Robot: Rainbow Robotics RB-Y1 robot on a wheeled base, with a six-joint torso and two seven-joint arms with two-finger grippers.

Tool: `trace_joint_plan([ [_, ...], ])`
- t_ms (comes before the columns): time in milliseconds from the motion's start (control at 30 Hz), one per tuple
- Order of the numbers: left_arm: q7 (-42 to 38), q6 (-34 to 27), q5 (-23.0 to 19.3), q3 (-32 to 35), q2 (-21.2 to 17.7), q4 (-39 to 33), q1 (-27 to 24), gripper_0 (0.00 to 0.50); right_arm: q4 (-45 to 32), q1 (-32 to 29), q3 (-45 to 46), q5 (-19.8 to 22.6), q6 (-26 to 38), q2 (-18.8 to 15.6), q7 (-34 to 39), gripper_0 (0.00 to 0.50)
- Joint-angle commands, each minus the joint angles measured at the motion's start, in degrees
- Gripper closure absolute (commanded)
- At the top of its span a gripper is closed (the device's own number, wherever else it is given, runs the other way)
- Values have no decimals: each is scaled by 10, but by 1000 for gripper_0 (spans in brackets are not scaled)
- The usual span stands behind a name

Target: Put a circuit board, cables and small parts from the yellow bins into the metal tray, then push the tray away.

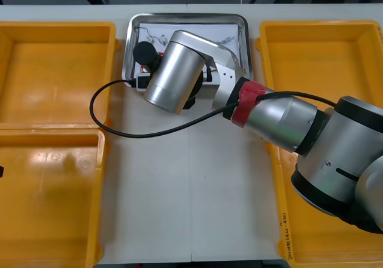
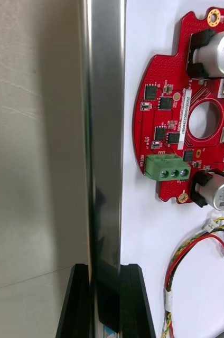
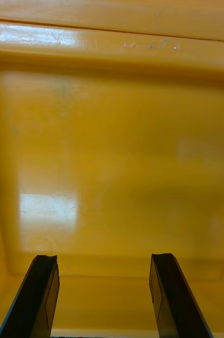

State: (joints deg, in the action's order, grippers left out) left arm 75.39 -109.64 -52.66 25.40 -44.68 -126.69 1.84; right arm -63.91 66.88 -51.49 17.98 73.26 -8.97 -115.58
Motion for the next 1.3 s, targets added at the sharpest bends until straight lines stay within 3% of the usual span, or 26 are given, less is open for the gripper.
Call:
trace_joint_plan([
  [33,-11,-4,-4,10,-23,-15,12,0,-1,34,18,-11,-10,13,-20,500],
  [767,-11,-4,-4,10,-23,-15,12,0,49,40,18,-14,-80,13,-25,500],
  [1233,-11,-4,-4,10,-23,-15,12,0,50,40,18,-6,-84,13,-46,500],
  [1300,-11,-4,-4,10,-23,-15,12,0,50,40,18,-6,-84,13,-49,335],
])
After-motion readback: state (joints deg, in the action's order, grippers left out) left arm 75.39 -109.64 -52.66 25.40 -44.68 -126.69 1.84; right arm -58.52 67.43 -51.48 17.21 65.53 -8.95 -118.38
